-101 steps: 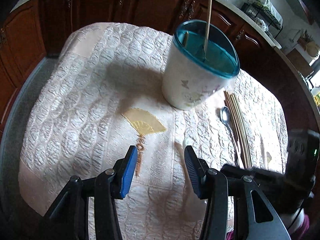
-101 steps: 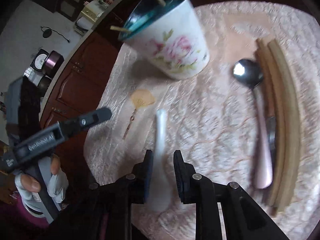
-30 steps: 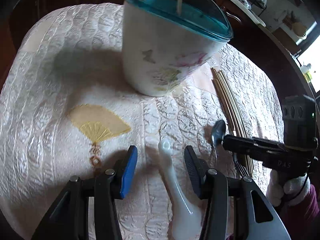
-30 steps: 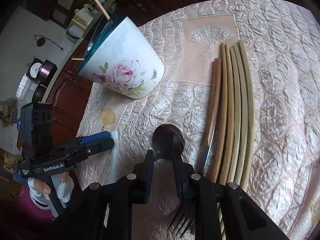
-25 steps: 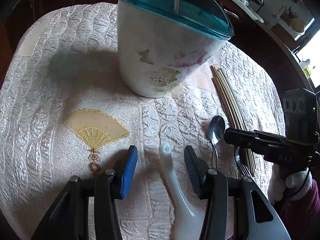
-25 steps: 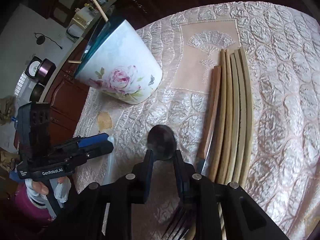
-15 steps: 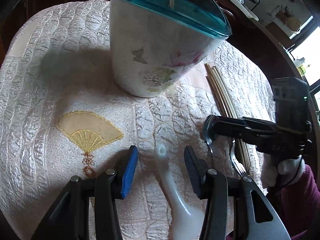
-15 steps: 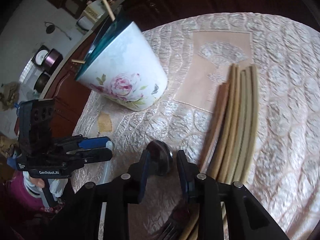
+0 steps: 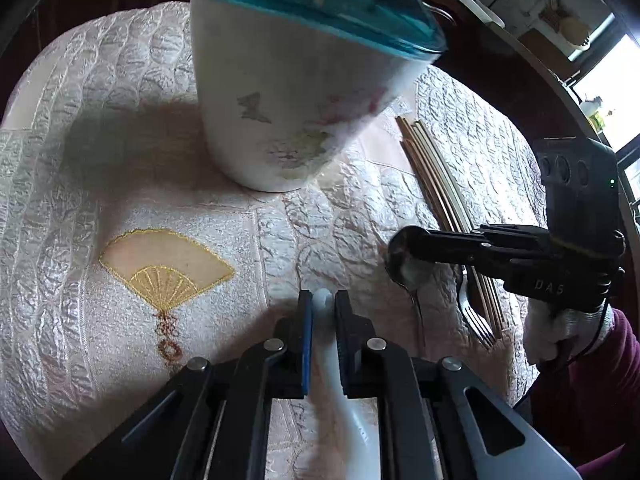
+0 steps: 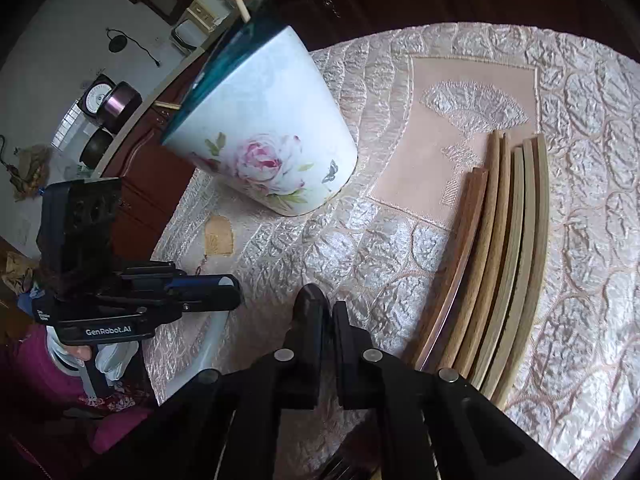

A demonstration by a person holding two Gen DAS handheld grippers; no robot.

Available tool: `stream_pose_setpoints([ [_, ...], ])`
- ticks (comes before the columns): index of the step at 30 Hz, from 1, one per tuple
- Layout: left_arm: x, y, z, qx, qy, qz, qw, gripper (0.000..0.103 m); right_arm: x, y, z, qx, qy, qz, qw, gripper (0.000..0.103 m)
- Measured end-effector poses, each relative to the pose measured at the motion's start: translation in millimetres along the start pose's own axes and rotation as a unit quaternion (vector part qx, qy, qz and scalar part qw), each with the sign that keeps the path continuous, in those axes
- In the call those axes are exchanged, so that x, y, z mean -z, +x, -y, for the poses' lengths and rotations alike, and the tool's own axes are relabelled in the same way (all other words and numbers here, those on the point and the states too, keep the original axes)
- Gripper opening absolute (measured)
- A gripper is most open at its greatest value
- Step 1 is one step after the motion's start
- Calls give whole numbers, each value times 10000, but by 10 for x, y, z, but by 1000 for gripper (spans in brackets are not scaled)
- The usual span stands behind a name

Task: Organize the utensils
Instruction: 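Grasp the white ceramic spoon with the left tool while the right tool lifts the metal spoon, then carry both spoons to the floral cup and lower the ceramic spoon into it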

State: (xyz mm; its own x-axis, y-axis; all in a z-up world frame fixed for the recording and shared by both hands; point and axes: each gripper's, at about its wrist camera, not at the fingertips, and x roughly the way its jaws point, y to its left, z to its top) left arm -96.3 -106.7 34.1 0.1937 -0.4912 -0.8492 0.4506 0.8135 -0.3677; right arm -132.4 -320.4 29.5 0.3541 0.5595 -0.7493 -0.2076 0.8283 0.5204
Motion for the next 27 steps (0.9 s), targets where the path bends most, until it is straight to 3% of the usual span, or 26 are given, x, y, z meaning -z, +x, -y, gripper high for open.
stream_pose_setpoints([
  [11,44,-490,97,-76,34,558,9984,10,59,-103,-111,95,-157,35,9998,9],
  [13,55,-557,95,-74,34,612,9981,9,51,-50,-88,98,-118,-65,9999,24],
  [18,94,-636,36,-122,-28,676,9976,8,12,81,-72,106,-169,-97,9998,23],
  [22,127,-679,19,-130,-125,734,9971,7,-7,152,-95,185,-260,-161,9994,6],
  [27,143,-853,15,-100,-166,937,9954,7,49,-79,-269,318,-364,95,9988,4],
])
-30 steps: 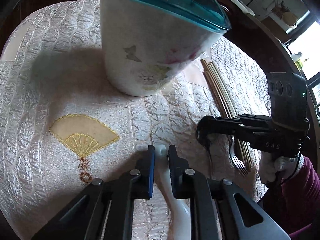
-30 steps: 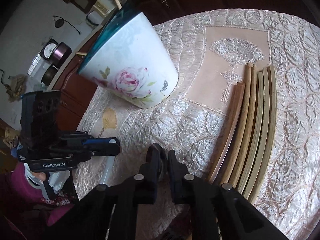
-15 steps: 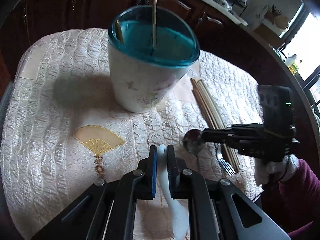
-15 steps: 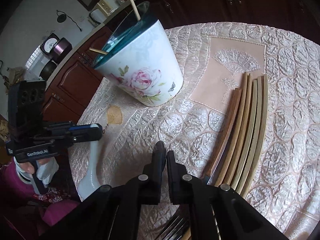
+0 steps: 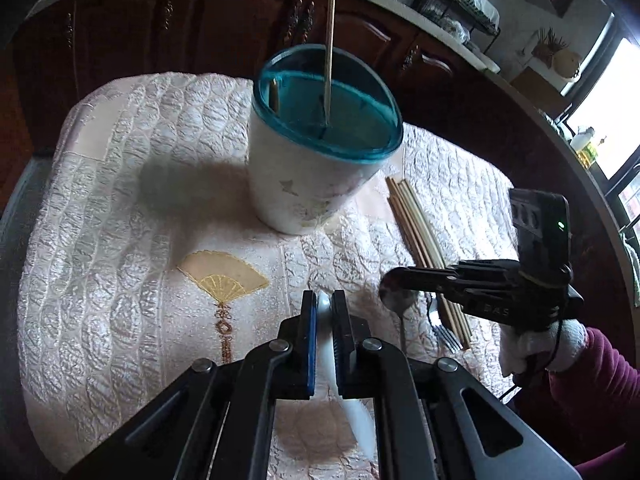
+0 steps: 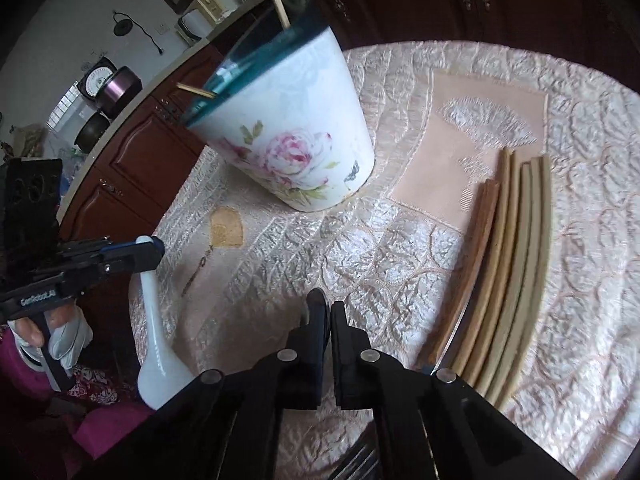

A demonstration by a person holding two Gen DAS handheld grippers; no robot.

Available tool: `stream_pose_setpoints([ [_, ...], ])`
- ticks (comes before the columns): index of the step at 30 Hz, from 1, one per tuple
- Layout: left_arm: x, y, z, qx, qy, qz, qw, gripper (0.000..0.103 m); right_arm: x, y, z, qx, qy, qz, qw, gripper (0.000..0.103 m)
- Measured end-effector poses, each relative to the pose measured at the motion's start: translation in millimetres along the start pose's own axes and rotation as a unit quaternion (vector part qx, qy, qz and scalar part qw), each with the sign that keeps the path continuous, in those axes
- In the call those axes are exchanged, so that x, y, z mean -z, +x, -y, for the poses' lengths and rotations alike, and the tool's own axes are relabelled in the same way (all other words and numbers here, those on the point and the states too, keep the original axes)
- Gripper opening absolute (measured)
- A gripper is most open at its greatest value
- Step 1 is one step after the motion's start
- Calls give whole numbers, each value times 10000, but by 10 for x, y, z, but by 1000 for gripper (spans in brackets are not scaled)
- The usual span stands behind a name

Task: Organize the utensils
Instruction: 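Carry both spoons to the floral cup and lower the ceramic spoon into it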

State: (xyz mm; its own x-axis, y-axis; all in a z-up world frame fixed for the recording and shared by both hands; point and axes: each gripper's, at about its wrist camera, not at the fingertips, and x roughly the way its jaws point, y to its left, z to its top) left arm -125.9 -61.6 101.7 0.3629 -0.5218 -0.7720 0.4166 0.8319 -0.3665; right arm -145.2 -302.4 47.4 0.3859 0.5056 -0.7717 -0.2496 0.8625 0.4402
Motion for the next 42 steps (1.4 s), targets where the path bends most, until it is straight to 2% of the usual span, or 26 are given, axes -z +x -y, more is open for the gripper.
stream_pose_setpoints([
  [7,-110,-363,55,19,-9,412,9991,7,-40,-515,-180,122,-44,566,9983,4],
  [11,-353,-708,71,-96,12,889,9960,7,-211,-874,-293,228,-200,975,9948,4],
  [15,-692,-979,115,-351,30,1438,9890,7,-515,-1197,-347,442,-158,1488,9878,4],
  [19,-1032,-1065,199,-772,150,1886,9789,7,-850,-1367,-405,822,-115,1936,9776,4],
  [23,-1348,-1001,295,-1228,275,2262,9659,7,-1197,-1434,-518,1125,-246,2248,9676,4],
  [27,-1586,-818,361,-1562,413,2492,9549,7,-1498,-1320,-640,1541,-464,2336,9589,4],
  [35,-1718,-334,383,-1861,589,2500,9484,7,-1783,-1018,-662,2109,-765,2404,9444,4],
  [42,-1610,-34,328,-2112,716,2337,9464,7,-1732,-725,-784,2454,-1277,2241,9345,4],
])
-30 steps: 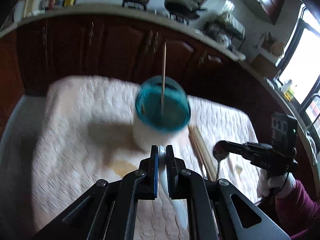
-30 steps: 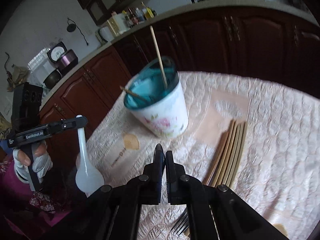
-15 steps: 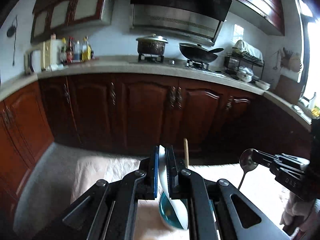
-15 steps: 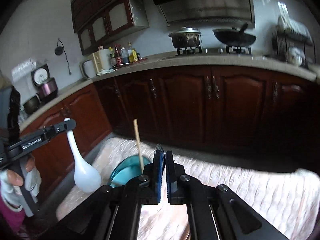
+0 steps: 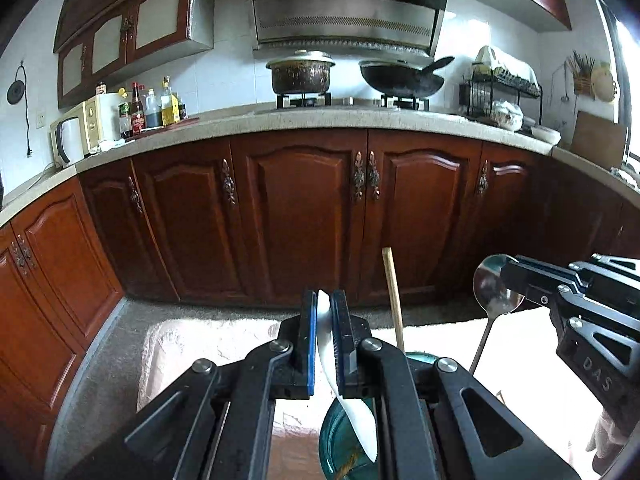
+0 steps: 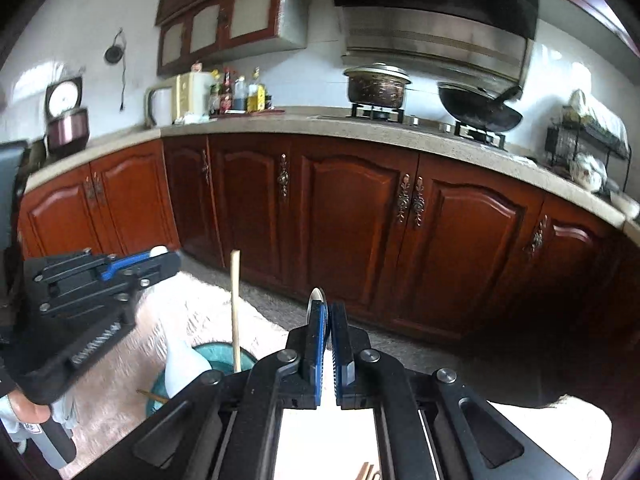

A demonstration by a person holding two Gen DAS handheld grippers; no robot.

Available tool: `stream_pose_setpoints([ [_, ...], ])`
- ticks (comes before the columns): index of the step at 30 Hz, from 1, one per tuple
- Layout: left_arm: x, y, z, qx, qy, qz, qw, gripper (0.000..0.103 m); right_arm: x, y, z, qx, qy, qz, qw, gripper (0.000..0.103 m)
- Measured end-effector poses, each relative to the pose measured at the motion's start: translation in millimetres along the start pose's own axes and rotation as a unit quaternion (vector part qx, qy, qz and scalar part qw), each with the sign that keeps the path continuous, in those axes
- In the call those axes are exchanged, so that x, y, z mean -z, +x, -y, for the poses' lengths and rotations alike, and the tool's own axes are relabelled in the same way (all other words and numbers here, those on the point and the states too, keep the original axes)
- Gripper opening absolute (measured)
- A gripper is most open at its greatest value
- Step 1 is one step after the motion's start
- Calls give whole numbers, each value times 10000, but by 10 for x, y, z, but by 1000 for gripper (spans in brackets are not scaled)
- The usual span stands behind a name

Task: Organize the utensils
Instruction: 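Carry both spoons to the floral cup and lower the ceramic spoon into it, then open both tools to drop the ceramic and metal spoons into the floral cup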

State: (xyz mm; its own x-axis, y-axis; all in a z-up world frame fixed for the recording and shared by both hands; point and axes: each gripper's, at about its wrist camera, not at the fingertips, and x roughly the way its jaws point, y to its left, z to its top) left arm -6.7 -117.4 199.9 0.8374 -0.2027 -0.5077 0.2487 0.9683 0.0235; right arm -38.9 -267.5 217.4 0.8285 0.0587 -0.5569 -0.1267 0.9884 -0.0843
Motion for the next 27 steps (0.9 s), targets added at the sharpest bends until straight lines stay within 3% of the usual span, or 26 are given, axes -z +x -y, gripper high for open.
stream_pose_setpoints([
  [9,129,-101,51,-36,62,78,9999,8,259,0,-188,-185,-145,-291,9993,6],
  [18,190,-166,195,-144,584,304,9977,8,502,29,-218,-504,135,-605,9968,9],
  [27,298,39,163,168,381,-242,9988,9,583,37,-42,-946,827,-712,9895,12],
])
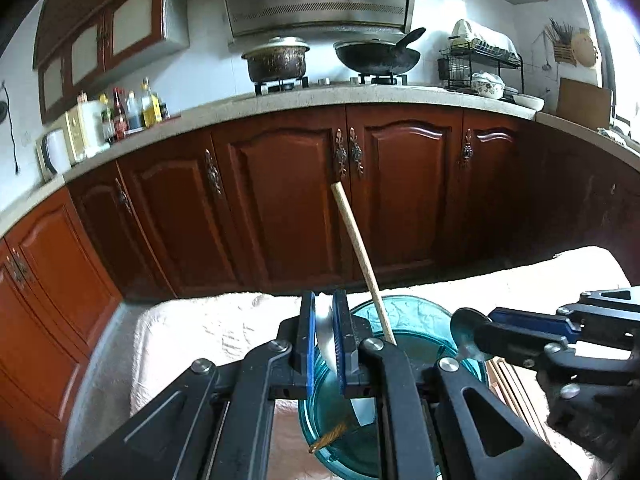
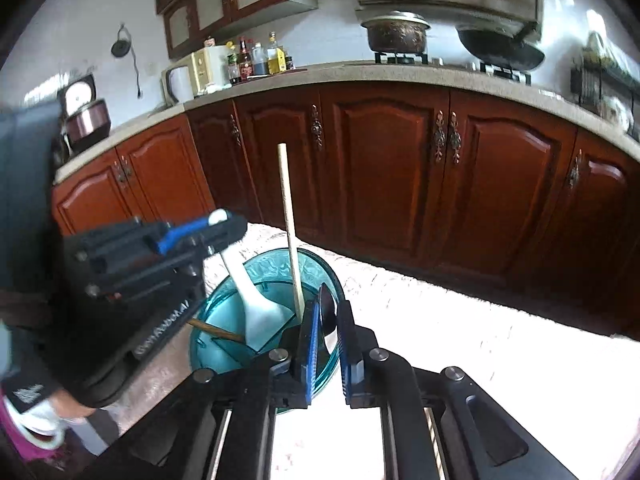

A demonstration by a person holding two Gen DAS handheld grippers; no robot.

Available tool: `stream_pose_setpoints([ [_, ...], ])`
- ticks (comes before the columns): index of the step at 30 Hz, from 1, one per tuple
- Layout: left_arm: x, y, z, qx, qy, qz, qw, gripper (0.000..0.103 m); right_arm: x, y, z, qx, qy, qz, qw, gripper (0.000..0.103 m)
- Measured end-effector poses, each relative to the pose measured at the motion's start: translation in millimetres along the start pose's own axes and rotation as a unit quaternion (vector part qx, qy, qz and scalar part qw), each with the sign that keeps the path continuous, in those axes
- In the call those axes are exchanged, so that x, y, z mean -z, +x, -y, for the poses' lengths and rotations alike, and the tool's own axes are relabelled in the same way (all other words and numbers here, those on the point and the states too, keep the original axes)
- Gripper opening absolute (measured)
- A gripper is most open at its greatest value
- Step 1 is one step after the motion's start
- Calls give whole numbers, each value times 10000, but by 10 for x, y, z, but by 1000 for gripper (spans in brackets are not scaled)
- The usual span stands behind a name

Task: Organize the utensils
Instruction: 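Open both tools to drop the ceramic and metal spoons into the floral cup, then move both tools back down to the fork and chopsticks on the cloth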

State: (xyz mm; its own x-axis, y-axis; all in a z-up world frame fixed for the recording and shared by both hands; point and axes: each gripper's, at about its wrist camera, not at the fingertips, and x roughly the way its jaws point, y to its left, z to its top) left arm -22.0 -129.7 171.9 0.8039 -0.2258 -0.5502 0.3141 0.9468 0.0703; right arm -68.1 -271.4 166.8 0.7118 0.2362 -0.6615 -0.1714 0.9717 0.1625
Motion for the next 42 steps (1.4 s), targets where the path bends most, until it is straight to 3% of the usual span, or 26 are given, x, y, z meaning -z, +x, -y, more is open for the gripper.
stream_pose_setpoints([
  [3,48,95,-27,186,-103,-268,9994,9,24,-59,73,-92,205,86,9997,18],
  [9,88,121,-132,481,-492,-480,9965,11,74,-193,164,-140,493,183,9985,19],
  [11,84,108,-169,547,-607,-570,9950,21,110,-241,196,-107,561,177,9982,20],
  [13,78,66,-205,650,-727,-614,9933,41,150,-303,238,-116,643,188,9977,22],
  [15,70,-17,-240,746,-878,-584,9916,51,194,-348,258,-53,688,147,9975,25],
  [20,26,-252,-252,876,-1035,-523,9894,56,318,-438,313,20,836,26,9965,26],
  [24,24,-505,-211,1037,-1087,-408,9878,65,423,-544,324,56,983,-15,9951,26],
  [35,277,-985,182,1335,-759,-476,9870,72,672,-969,370,321,1052,-58,9939,36],
  [39,378,-1054,294,1495,-768,-565,9841,75,780,-1135,433,480,1063,-21,9932,54],
  [42,427,-1072,399,1593,-673,-604,9831,77,860,-1233,523,556,1120,-26,9922,57],
])
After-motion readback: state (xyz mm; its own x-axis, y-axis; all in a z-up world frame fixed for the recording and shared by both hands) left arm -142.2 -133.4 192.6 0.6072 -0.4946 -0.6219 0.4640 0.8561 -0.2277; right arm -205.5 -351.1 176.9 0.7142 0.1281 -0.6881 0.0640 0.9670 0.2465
